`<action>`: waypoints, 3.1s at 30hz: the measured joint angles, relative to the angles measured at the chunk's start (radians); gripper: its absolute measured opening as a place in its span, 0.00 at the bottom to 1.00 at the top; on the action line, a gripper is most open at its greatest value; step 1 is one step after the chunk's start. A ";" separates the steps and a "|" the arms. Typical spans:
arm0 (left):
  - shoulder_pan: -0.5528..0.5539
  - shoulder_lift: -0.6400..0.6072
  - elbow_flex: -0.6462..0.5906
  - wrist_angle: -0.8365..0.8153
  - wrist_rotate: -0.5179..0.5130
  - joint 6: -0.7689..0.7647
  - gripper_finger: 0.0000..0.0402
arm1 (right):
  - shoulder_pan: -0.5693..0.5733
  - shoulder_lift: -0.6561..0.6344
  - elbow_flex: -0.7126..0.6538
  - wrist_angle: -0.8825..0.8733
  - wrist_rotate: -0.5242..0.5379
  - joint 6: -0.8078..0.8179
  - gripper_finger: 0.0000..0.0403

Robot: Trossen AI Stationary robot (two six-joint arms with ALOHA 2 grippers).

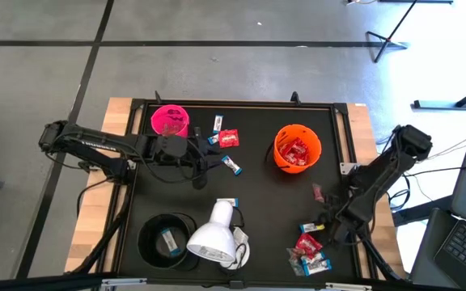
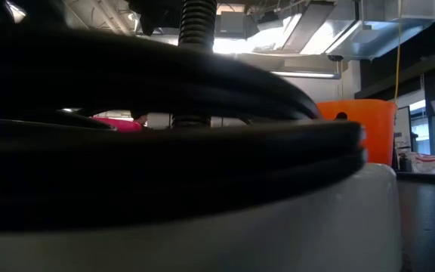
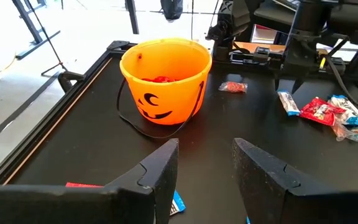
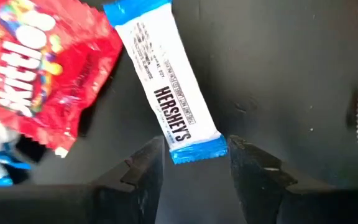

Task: Sort candy
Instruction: Put the white chocolate into the black bucket

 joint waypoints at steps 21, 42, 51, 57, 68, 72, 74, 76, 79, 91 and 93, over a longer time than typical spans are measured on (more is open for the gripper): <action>0.000 0.000 0.000 0.001 0.000 -0.003 0.36 | 0.010 0.084 0.004 0.001 -0.013 0.016 0.11; 0.000 0.000 0.000 0.004 -0.001 -0.003 0.36 | 0.009 0.041 0.119 -0.058 0.184 -0.032 0.00; 0.000 0.000 0.000 0.004 0.002 -0.017 0.36 | 0.009 -0.058 0.188 -0.121 0.468 -0.057 0.00; 0.000 0.000 0.000 0.047 0.003 0.005 0.36 | -0.015 -0.110 0.204 -0.119 0.754 -0.068 0.00; -0.007 0.099 0.000 0.346 0.005 0.167 0.36 | -0.266 -0.115 0.204 0.002 1.021 -0.272 0.00; -0.003 0.182 0.000 0.513 0.005 0.156 0.36 | -0.372 -0.115 0.204 0.189 1.057 -0.499 0.00; 0.001 0.215 0.000 0.576 0.005 0.114 0.36 | -0.417 -0.115 0.204 0.275 1.057 -0.610 0.00; 0.007 0.240 0.000 0.613 0.005 0.057 0.36 | -0.452 -0.115 0.204 0.342 1.057 -0.694 0.00; 0.015 0.265 0.000 0.632 0.005 -0.041 0.36 | -0.493 -0.115 0.204 0.404 1.056 -0.764 0.00; 0.037 0.269 0.000 0.702 -0.002 -0.256 0.36 | -0.569 -0.104 0.204 0.462 1.030 -0.797 0.00; 0.036 0.270 0.000 0.697 -0.009 -0.258 0.36 | -0.574 -0.092 0.204 0.469 1.029 -0.805 0.00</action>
